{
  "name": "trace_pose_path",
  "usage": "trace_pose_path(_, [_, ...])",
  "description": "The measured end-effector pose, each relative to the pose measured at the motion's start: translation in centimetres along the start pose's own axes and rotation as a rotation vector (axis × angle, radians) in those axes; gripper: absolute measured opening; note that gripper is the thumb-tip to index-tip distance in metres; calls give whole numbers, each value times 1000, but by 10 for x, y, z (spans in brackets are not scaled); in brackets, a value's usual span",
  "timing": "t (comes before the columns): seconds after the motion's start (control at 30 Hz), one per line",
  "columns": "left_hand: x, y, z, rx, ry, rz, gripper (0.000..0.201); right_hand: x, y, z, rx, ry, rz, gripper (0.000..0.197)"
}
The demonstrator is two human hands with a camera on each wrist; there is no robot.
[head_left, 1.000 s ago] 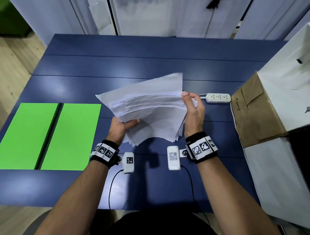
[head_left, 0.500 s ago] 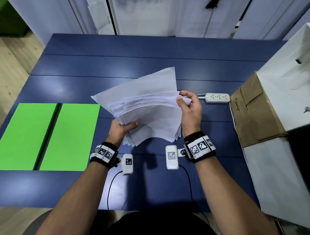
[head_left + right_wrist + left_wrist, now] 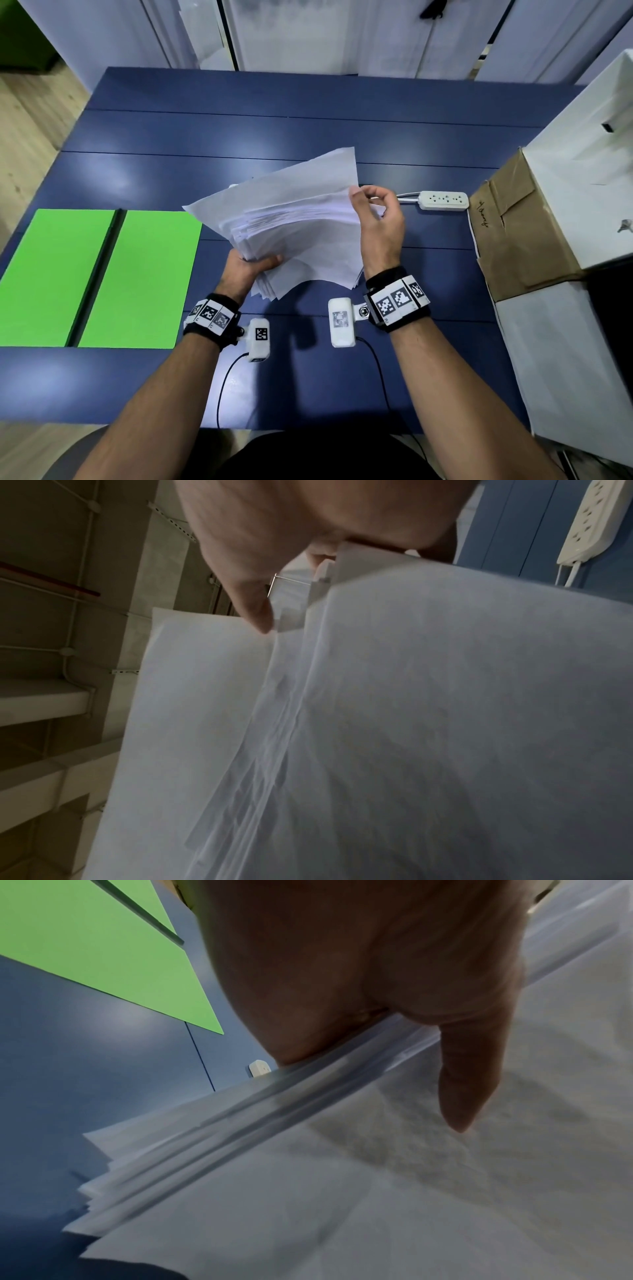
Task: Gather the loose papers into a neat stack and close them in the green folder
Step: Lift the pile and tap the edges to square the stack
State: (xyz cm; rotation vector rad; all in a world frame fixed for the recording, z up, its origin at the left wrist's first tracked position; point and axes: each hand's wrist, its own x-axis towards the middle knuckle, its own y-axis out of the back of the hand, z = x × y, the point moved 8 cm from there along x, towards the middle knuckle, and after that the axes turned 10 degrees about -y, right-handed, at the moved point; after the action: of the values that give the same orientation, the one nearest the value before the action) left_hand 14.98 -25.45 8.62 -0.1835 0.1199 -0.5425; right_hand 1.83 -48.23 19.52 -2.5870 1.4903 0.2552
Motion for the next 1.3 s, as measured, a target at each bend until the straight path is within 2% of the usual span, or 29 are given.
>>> trace_pose_path(0.07, [-1, 0, -1, -1, 8, 2, 38, 1, 1, 1, -17, -13, 21, 20])
trace_pose_path(0.2, [-2, -1, -5, 21, 28, 4, 36, 4, 1, 5, -26, -45, 22, 26])
trace_pose_path(0.53, [-1, -2, -2, 25, 24, 10, 32, 4, -1, 1, -88, 35, -15, 5])
trace_pose_path(0.63, [0, -2, -3, 38, 33, 16, 30, 6, 0, 3, -87, 60, -4, 24])
trace_pose_path(0.8, [2, -4, -4, 57, 16, -13, 40, 14, 2, 8, -95, 48, 40, 22])
trace_pose_path(0.87, [3, -3, -6, 55, 22, -16, 36, 14, 1, 9, -65, 28, 39, 23])
trace_pose_path(0.93, [3, 0, -8, 42, 34, -7, 30, 13, -3, 7, 24, 15, -16, 24])
trace_pose_path(1.0, [3, 1, -8, 49, 41, 1, 34, 9, -8, 1, 80, 20, -103, 27])
trace_pose_path(1.13, [4, 0, -5, 73, 38, -2, 33, 3, -16, -10, 78, 88, -222, 18])
trace_pose_path(1.3, [3, -1, -4, 65, 44, 0, 33, 7, -16, -12, -19, 138, -196, 11])
